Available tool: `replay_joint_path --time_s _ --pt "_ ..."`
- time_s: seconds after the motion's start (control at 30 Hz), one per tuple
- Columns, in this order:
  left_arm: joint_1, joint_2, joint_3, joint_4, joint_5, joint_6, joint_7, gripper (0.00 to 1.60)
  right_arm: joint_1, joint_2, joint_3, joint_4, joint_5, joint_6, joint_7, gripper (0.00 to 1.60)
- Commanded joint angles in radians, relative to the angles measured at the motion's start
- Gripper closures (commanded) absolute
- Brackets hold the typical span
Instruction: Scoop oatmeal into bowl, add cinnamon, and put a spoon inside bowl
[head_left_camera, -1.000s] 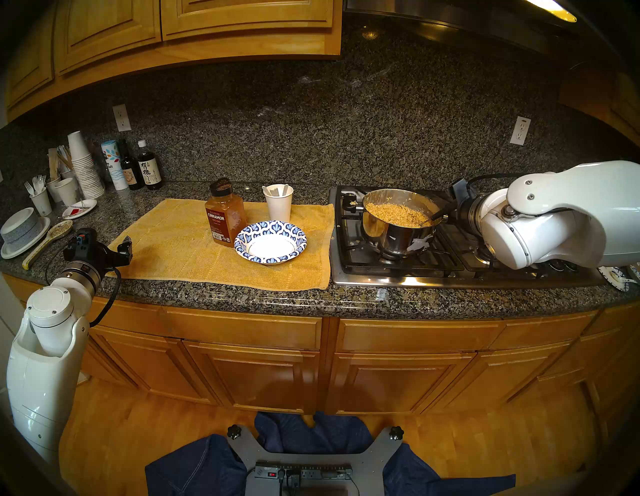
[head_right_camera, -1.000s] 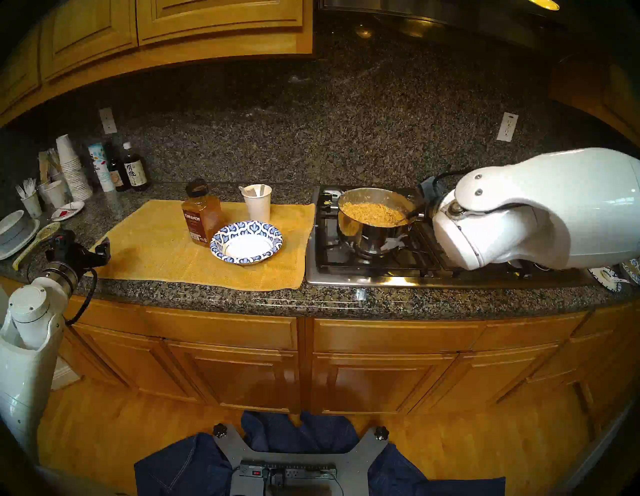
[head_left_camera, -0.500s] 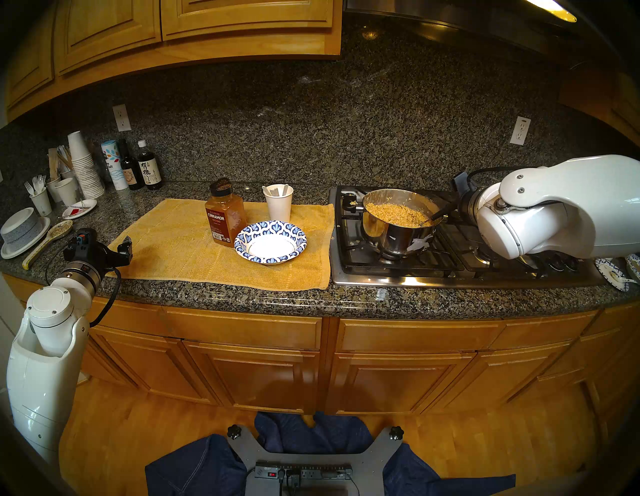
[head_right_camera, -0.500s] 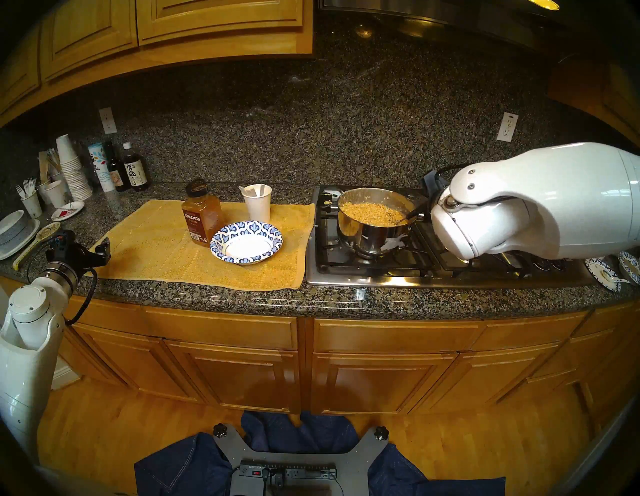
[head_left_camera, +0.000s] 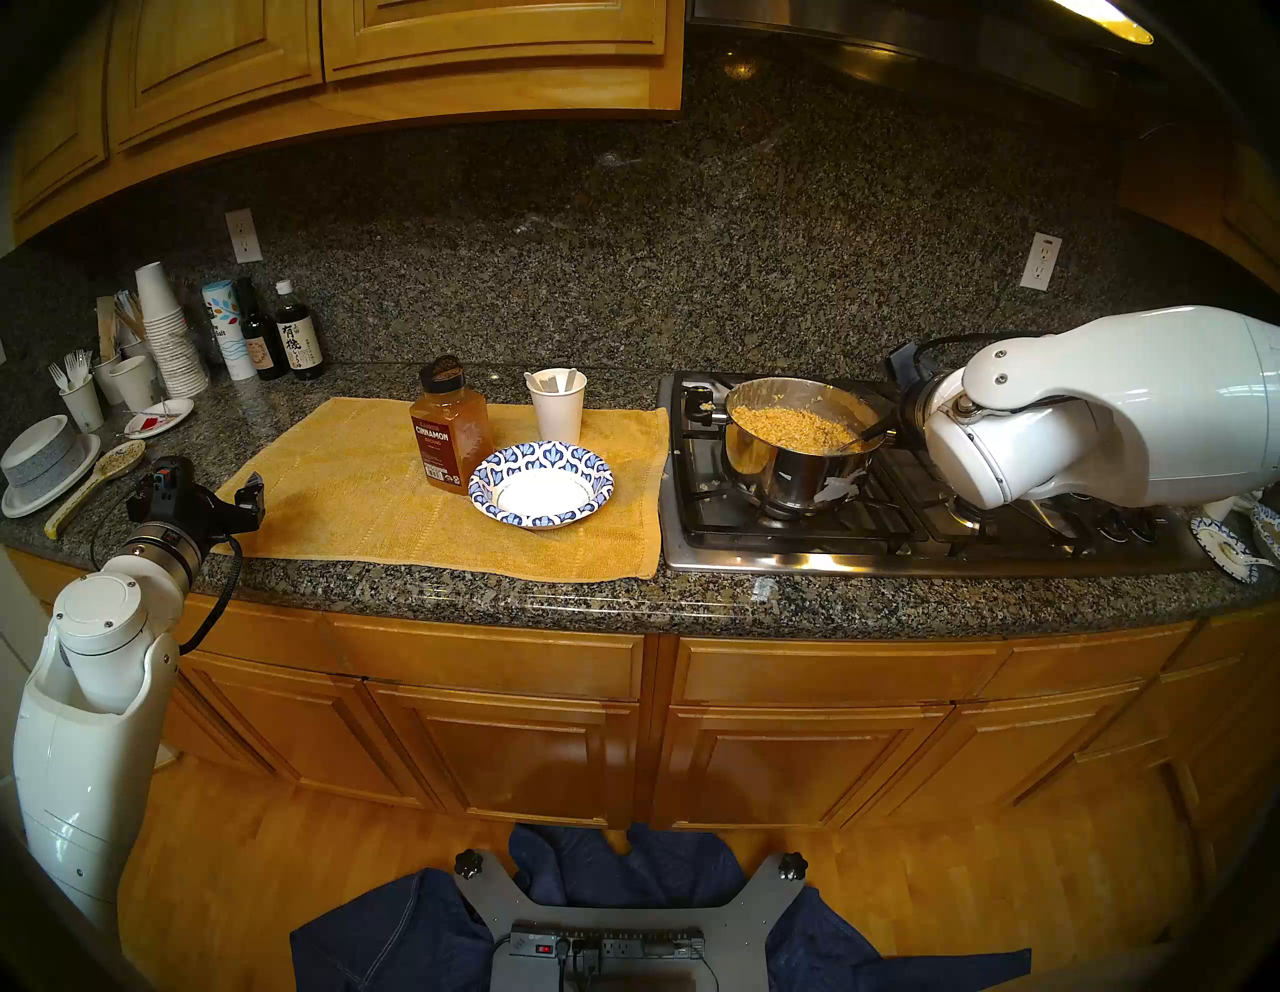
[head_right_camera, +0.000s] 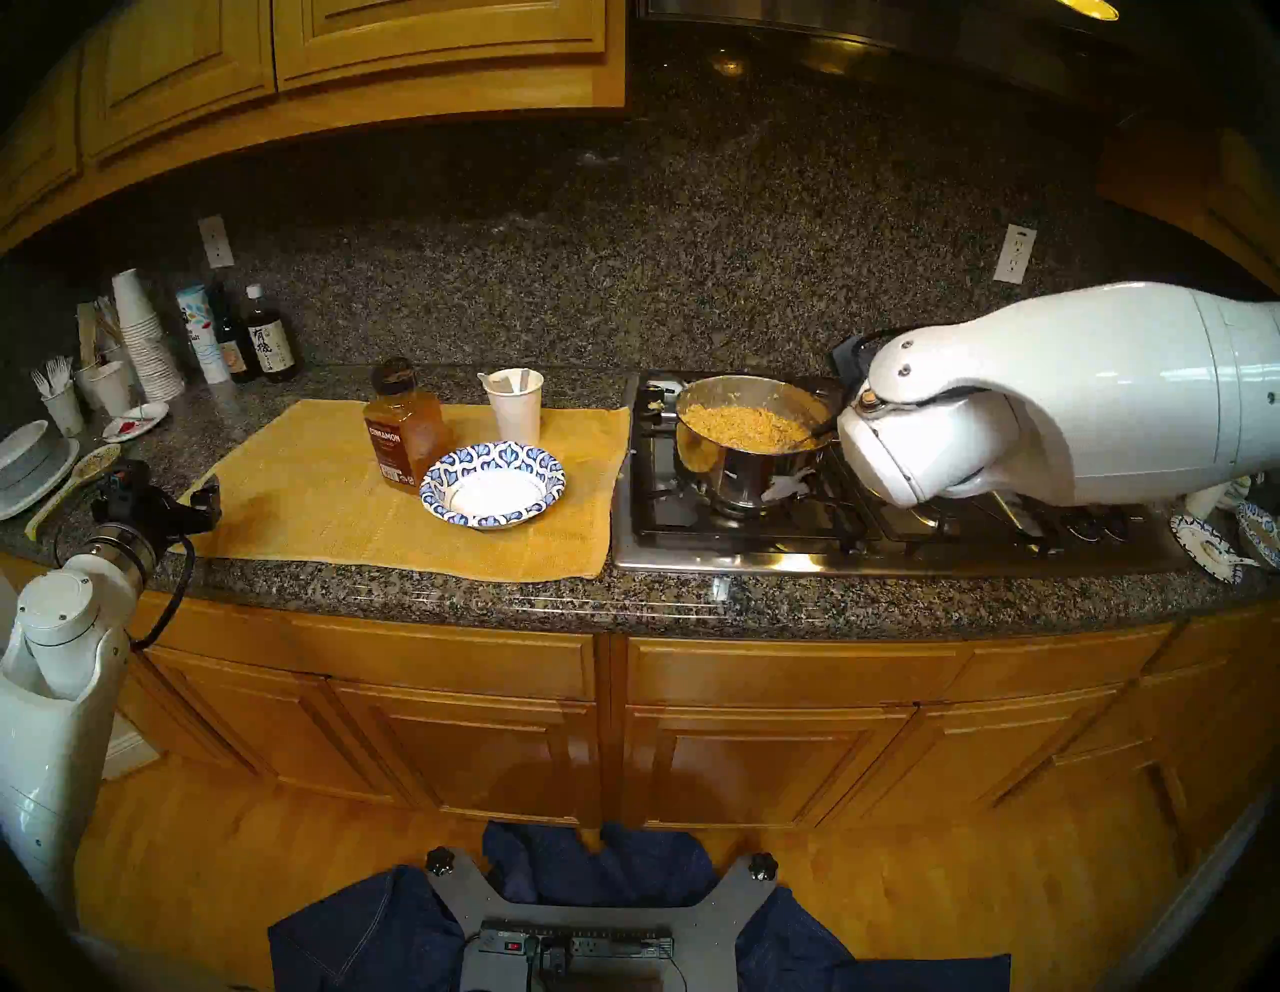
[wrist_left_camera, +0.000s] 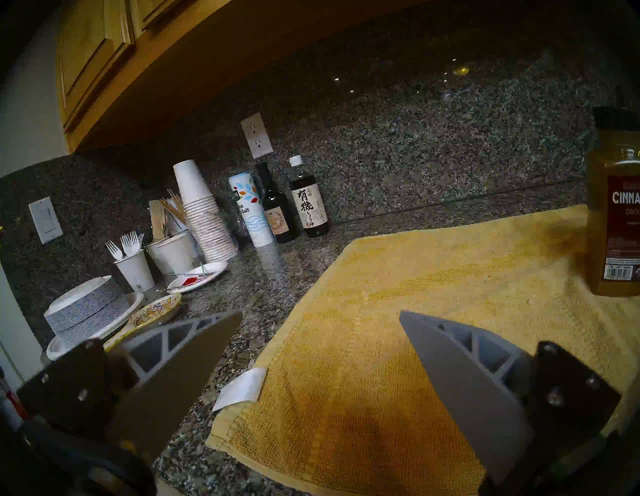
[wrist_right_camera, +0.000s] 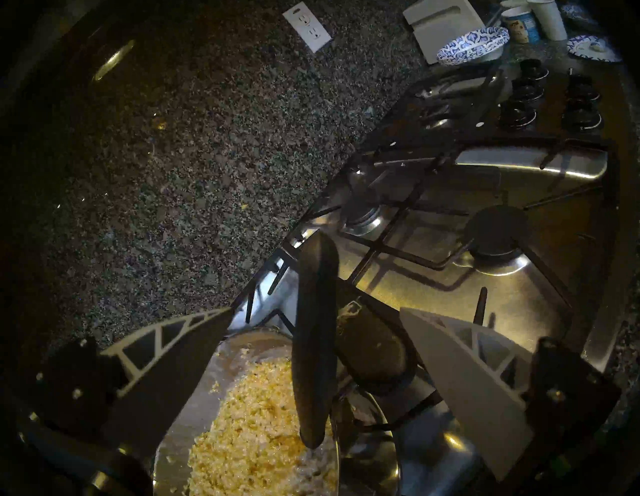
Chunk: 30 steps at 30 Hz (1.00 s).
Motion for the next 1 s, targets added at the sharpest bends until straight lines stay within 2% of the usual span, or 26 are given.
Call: replay_joint_path --time_s 0.0,0.03,0.13,0.17,0.23,0.37,0.53,0.57,0.6,0.83,0.97 --pt "-0.017 0.010 -0.017 -0.022 0.001 -0.010 0.002 0.00 -0.005 -0.005 0.034 0.026 -0.005 -0.003 0.016 0.22" --pt "-0.017 0.010 -0.017 -0.022 0.001 -0.010 0.002 0.00 -0.007 -0.004 0.034 0.026 -0.006 -0.003 0.016 0.34" --pt "-0.017 0.010 -0.017 -0.022 0.001 -0.010 0.002 0.00 -0.011 -0.002 0.033 0.026 -0.008 -0.003 0.015 0.43" --pt "-0.017 0.010 -0.017 -0.022 0.001 -0.010 0.002 0.00 -0.011 -0.001 0.033 0.026 -0.008 -0.003 0.015 0.60" --pt "-0.017 0.010 -0.017 -0.022 0.001 -0.010 0.002 0.00 -0.011 0.000 0.032 0.026 -0.009 -0.003 0.014 0.74" --pt "-0.017 0.010 -0.017 -0.022 0.001 -0.010 0.002 0.00 -0.008 0.005 0.026 0.023 -0.012 -0.003 0.014 0.88" --pt "-0.017 0.011 -0.017 -0.022 0.001 -0.010 0.002 0.00 -0.005 0.010 0.020 0.018 -0.016 -0.003 0.016 1.32" --pt "-0.017 0.011 -0.017 -0.022 0.001 -0.010 0.002 0.00 -0.005 0.011 0.020 0.017 -0.017 -0.003 0.017 1.32" --pt "-0.017 0.011 -0.017 -0.022 0.001 -0.010 0.002 0.00 -0.004 0.013 0.019 0.016 -0.018 -0.003 0.018 1.58" --pt "-0.017 0.011 -0.017 -0.022 0.001 -0.010 0.002 0.00 0.003 0.017 0.022 0.013 -0.021 -0.003 0.021 1.60" --pt "-0.017 0.011 -0.016 -0.021 0.001 -0.010 0.002 0.00 -0.006 0.028 0.047 0.015 -0.006 -0.003 0.033 1.60"
